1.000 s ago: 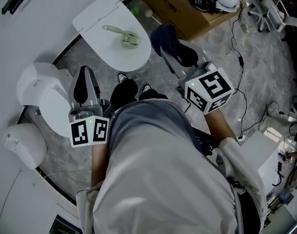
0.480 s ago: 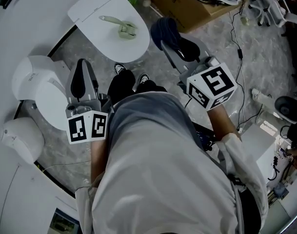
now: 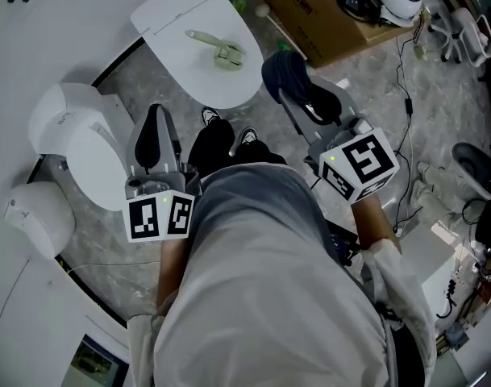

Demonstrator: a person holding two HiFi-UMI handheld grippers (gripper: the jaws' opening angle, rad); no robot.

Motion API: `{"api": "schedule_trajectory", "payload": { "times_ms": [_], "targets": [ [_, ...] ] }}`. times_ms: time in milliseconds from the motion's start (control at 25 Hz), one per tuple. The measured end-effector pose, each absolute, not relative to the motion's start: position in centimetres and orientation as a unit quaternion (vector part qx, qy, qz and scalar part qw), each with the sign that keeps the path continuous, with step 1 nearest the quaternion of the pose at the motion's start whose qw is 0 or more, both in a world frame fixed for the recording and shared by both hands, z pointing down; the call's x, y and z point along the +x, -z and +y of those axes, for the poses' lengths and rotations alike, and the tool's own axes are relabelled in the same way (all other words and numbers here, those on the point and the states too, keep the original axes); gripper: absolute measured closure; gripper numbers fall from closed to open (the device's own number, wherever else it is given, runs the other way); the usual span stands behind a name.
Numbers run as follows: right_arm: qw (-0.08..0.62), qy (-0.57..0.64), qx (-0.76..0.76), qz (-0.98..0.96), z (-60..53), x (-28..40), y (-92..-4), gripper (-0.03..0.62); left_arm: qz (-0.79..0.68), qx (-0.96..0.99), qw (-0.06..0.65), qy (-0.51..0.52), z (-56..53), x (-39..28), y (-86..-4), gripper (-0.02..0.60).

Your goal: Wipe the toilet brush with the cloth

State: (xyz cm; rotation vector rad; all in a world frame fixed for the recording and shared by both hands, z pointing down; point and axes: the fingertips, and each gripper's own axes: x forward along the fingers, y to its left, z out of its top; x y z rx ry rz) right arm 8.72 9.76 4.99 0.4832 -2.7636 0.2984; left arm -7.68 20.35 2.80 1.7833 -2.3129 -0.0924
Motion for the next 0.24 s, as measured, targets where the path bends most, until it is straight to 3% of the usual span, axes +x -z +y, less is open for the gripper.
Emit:
{"api": "schedule_trajectory", "payload": {
  "times_ms": [240],
  "targets": [
    [0.169, -0.112, 0.158, -0.966, 10.12, 8.03, -5.77, 0.519, -0.79, 0.601, 0.121, 0.019, 20.58, -7.79, -3.75, 0.581]
  ]
}}
